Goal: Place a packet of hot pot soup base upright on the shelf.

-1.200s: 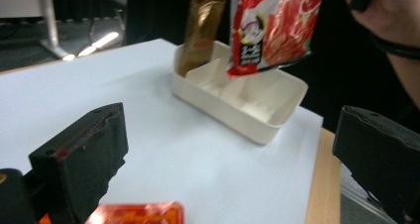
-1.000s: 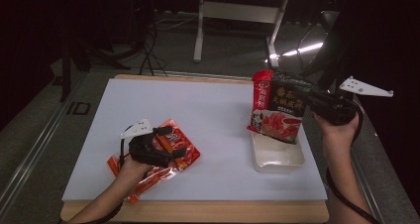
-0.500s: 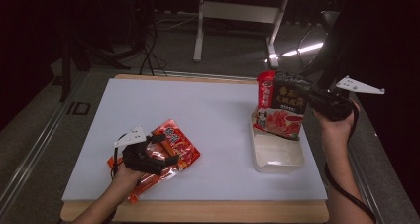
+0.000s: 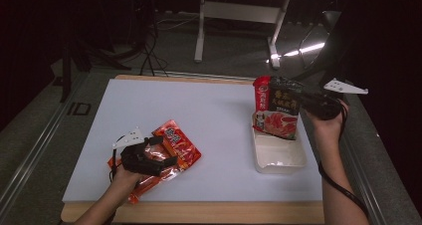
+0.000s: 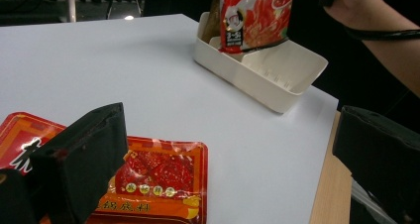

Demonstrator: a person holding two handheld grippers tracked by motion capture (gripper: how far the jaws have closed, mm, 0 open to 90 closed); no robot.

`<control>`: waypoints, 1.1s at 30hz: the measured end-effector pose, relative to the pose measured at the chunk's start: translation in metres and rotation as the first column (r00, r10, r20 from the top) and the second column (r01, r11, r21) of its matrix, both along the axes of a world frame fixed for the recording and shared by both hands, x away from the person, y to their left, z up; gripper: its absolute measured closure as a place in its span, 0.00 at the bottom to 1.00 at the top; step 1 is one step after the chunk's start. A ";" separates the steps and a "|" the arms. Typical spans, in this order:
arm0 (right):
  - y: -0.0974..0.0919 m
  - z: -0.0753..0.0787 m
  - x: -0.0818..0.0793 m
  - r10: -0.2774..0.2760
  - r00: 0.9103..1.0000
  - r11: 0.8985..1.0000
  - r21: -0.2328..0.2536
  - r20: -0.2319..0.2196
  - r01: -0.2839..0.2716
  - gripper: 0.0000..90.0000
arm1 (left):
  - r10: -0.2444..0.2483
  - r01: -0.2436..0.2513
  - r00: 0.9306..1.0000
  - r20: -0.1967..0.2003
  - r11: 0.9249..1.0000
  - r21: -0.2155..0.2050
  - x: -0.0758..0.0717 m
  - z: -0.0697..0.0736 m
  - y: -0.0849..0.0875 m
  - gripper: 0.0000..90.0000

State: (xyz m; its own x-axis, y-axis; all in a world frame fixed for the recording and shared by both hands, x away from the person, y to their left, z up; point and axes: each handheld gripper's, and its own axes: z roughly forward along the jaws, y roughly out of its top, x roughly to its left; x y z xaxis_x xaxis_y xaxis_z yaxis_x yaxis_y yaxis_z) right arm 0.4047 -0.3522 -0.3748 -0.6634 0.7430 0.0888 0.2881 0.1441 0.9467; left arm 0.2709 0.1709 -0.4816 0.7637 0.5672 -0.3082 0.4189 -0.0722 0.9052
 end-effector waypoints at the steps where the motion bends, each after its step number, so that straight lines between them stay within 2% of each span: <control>1: 0.002 -0.004 0.002 0.005 1.000 1.000 -0.008 -0.003 -0.005 0.85 | -0.001 0.001 1.000 -0.004 1.000 0.003 0.000 -0.001 -0.001 0.01; 5: 0.002 -0.009 0.003 0.003 1.000 1.000 -0.017 -0.013 -0.003 0.85 | -0.003 0.003 1.000 -0.005 1.000 0.003 0.000 -0.003 -0.002 0.01; 9: -0.001 -0.016 0.003 0.013 1.000 1.000 0.012 -0.017 -0.012 0.84 | 0.001 -0.001 1.000 -0.009 1.000 -0.003 0.001 -0.003 -0.001 0.01; 14: -0.001 -0.021 0.004 0.031 0.999 0.999 0.014 -0.033 -0.031 0.83 | 0.004 -0.004 1.000 -0.011 1.000 -0.004 0.001 -0.005 -0.001 0.01; 17: 0.001 -0.028 0.004 0.028 0.998 1.000 0.016 -0.048 -0.027 0.82 | 0.010 -0.010 1.000 -0.014 1.000 -0.011 0.002 -0.006 0.001 0.01; 25: -0.004 -0.037 -0.001 0.011 0.999 0.999 0.052 -0.037 -0.009 0.82 | 0.015 -0.015 1.000 -0.011 1.000 -0.006 0.003 -0.008 0.001 0.01; 27: -0.004 -0.042 -0.002 0.011 0.999 0.999 0.034 -0.052 -0.009 0.81 | 0.017 -0.017 1.000 -0.012 1.000 -0.005 0.003 -0.008 0.002 0.01; 30: -0.010 -0.049 -0.005 0.009 0.998 0.998 0.068 -0.061 -0.005 0.79 | 0.021 -0.021 1.000 -0.013 1.000 -0.003 0.003 -0.008 0.002 0.01; 33: -0.014 -0.050 -0.008 0.003 0.998 0.998 0.069 -0.070 0.002 0.79 | 0.020 -0.020 1.000 -0.016 1.000 0.000 0.003 -0.009 0.001 0.01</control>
State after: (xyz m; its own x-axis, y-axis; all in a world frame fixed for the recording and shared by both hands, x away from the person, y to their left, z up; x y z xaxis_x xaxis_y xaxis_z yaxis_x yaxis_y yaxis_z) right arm 0.3965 -0.3658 -0.4251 -0.6540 0.7334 0.1856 0.3538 0.0797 0.9319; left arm 0.2741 0.1722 -0.4907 0.7469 0.5825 -0.3206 0.4347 -0.0630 0.8984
